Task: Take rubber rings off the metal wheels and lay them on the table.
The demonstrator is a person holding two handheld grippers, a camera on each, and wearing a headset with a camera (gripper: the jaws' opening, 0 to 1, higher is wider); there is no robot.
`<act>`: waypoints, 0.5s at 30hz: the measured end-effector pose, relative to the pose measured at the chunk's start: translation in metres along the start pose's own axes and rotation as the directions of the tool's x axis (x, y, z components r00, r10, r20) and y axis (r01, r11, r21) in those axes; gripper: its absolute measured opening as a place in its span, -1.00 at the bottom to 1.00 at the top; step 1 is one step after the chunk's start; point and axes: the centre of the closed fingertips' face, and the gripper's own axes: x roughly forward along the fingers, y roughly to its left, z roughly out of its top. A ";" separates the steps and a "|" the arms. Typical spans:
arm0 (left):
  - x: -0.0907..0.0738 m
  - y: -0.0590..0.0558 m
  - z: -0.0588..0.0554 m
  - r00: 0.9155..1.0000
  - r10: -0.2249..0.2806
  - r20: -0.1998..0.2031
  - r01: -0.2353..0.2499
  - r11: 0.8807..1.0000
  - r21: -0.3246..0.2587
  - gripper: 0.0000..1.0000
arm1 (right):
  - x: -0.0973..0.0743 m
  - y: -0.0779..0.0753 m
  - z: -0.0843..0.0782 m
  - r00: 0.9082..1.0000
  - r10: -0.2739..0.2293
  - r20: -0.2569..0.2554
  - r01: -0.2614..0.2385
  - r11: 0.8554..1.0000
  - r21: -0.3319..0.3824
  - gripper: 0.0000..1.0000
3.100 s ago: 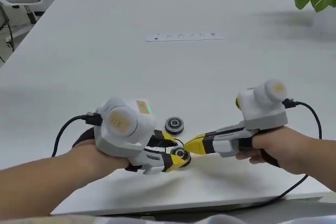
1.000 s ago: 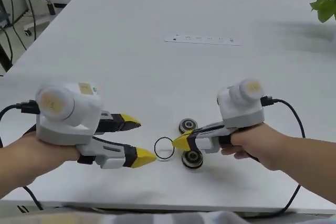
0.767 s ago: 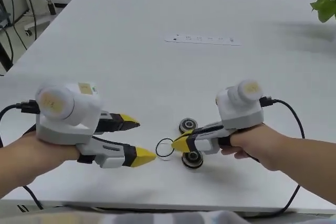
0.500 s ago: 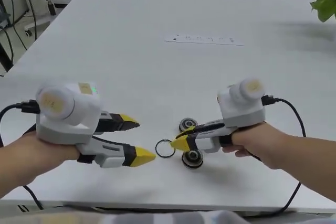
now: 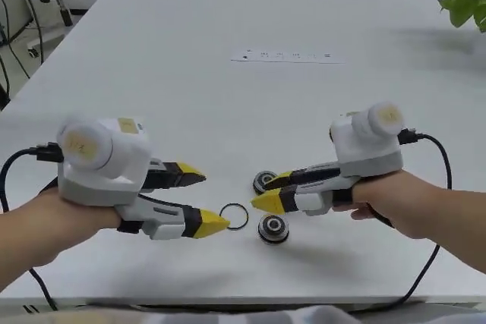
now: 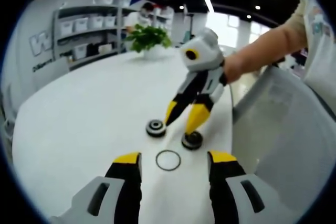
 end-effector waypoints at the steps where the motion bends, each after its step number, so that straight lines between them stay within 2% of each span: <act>1: 0.001 0.000 0.001 1.000 -0.002 0.000 0.002 1.000 0.002 0.02 | -0.003 0.000 0.000 1.000 -0.003 0.001 0.003 1.000 -0.006 -0.41; 7: 0.008 -0.002 0.004 1.000 -0.021 -0.011 0.021 1.000 0.016 0.01 | -0.014 0.001 -0.004 1.000 -0.004 0.004 0.004 1.000 -0.018 -0.42; 15: 0.021 -0.004 0.011 0.999 -0.047 -0.017 0.047 0.998 0.030 -0.03 | -0.023 0.002 -0.013 1.000 -0.004 -0.009 0.004 0.998 -0.068 -0.41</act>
